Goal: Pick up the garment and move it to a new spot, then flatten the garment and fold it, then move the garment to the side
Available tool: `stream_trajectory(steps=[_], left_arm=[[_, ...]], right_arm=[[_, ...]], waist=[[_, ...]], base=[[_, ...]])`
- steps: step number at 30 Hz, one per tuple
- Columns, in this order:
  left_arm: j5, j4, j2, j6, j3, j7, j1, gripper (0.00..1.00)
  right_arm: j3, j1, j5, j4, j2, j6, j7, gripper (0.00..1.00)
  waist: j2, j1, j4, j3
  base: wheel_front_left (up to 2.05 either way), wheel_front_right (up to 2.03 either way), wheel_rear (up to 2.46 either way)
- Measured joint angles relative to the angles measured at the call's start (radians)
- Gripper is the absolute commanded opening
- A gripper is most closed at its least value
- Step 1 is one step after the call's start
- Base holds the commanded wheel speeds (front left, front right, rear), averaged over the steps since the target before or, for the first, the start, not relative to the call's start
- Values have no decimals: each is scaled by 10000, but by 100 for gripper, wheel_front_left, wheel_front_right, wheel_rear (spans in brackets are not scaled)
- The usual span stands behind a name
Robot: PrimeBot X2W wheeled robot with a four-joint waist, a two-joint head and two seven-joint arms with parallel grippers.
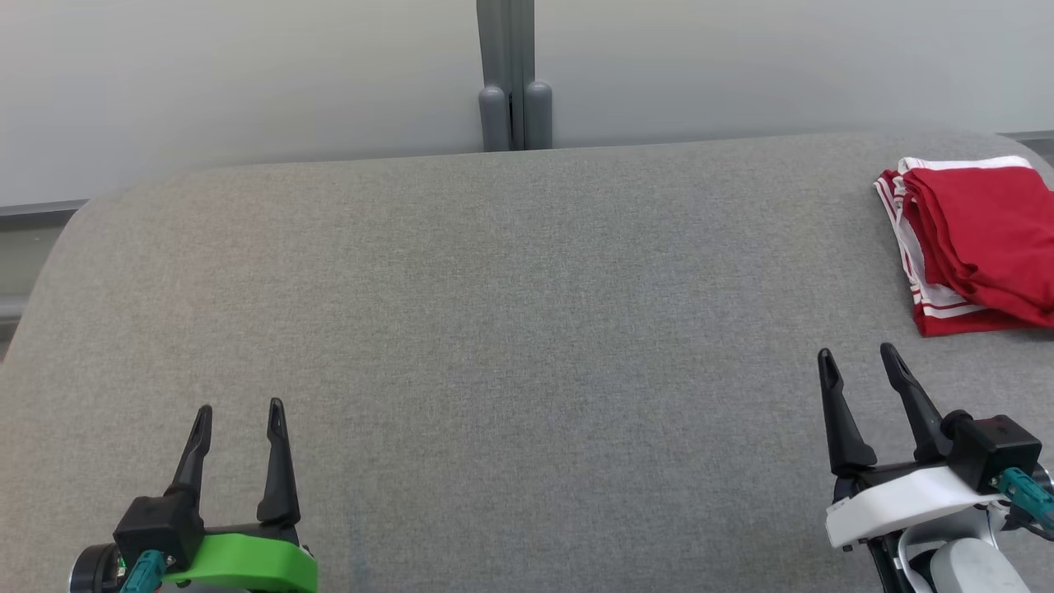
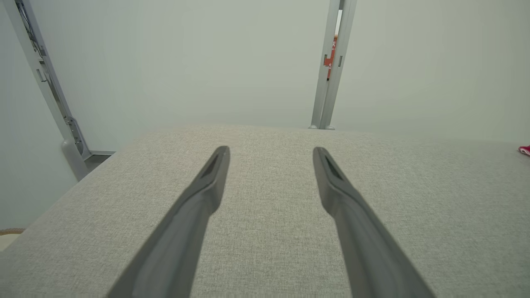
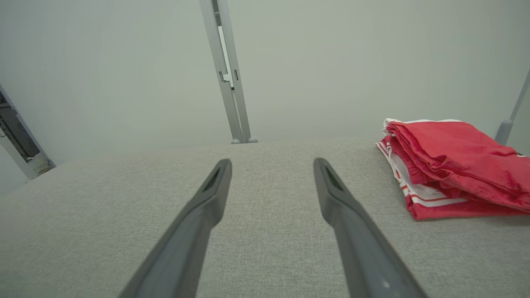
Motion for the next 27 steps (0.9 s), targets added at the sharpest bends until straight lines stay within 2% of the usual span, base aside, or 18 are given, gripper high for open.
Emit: stream_trajectory(steps=[27], left_arm=[[-165,293,0,-105,54,0,151,100]], right_arm=[[77,246,-100,-84,224,0,0,100]], waist=[[0,0,23,-278]], base=[[0,0,0]])
